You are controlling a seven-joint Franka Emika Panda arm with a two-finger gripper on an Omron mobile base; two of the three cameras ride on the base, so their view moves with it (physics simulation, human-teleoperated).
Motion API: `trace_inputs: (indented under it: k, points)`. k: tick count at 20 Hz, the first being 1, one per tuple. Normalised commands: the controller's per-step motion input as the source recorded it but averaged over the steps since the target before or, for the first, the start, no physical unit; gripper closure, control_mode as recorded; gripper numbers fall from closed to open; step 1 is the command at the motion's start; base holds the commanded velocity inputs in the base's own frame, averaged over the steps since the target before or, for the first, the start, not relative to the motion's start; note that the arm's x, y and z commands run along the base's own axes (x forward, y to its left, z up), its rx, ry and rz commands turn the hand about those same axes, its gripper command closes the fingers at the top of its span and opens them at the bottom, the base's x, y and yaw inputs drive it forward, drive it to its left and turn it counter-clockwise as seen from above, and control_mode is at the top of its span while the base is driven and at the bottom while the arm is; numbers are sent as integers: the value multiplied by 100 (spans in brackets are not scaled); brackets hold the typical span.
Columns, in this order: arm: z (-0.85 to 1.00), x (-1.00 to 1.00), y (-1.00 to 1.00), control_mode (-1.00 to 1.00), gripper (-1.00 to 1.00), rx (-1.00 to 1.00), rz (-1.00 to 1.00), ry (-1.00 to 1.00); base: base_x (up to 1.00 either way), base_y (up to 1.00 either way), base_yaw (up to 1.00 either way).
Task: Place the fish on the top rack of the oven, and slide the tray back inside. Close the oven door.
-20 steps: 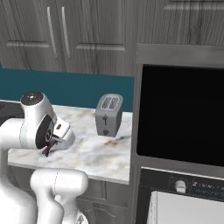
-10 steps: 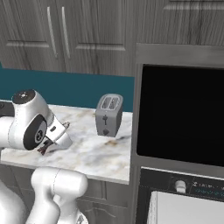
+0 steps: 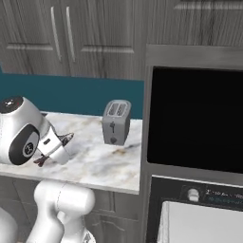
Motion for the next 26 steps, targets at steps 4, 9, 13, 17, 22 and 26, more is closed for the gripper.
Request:
trace_inputs:
  k: [4, 9, 13, 17, 22, 26]
  points:
    - [0, 0, 0, 100, 100, 0, 0, 0, -59, 0, -8]
    - [0, 0, 0, 100, 100, 0, 0, 0, -49, 10, -10]
    - [0, 0, 0, 100, 100, 0, 0, 0, -30, 5, -27]
    - [0, 0, 0, 100, 100, 0, 0, 0, -24, 16, -39]
    - [0, 0, 0, 100, 100, 0, 0, 0, -18, 29, -45]
    - [0, 0, 0, 100, 100, 0, 0, 0, -33, 28, -48]
